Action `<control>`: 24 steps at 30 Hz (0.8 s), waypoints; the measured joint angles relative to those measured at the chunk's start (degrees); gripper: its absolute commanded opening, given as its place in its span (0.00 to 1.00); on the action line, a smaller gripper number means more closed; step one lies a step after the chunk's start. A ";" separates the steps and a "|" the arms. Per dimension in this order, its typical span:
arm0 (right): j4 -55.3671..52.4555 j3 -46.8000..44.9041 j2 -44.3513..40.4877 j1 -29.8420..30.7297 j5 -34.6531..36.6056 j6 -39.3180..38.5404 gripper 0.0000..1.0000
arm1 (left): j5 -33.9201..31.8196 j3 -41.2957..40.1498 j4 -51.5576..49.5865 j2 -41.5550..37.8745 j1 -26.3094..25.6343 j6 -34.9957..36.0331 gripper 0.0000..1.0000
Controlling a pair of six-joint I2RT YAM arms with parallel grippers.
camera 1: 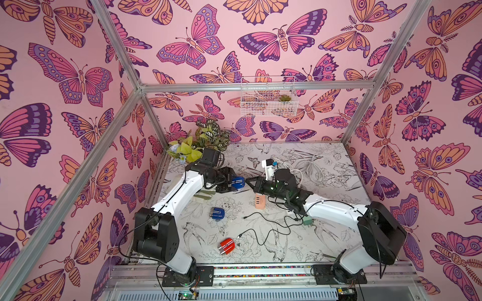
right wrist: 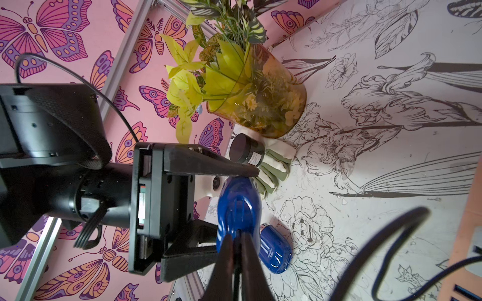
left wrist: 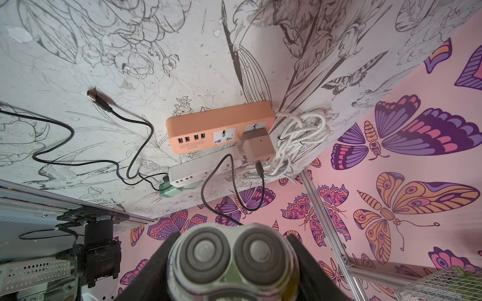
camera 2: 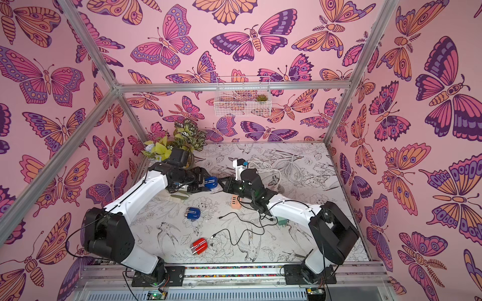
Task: Charge the electric shaver
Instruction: Insert the charging cable into the electric shaver.
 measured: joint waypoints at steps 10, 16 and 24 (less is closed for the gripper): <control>-0.22 1.70 1.22 -0.07 -0.70 -0.24 0.00 | -1.18 1.27 -0.83 0.28 0.17 -0.04 0.00; -1.92 3.30 2.12 -0.17 -0.74 -0.52 0.00 | -1.97 2.45 -1.44 1.14 0.20 -0.02 0.00; -3.96 6.40 4.70 -1.90 -4.83 -0.85 0.00 | -3.80 3.02 -1.44 1.77 0.44 0.04 0.00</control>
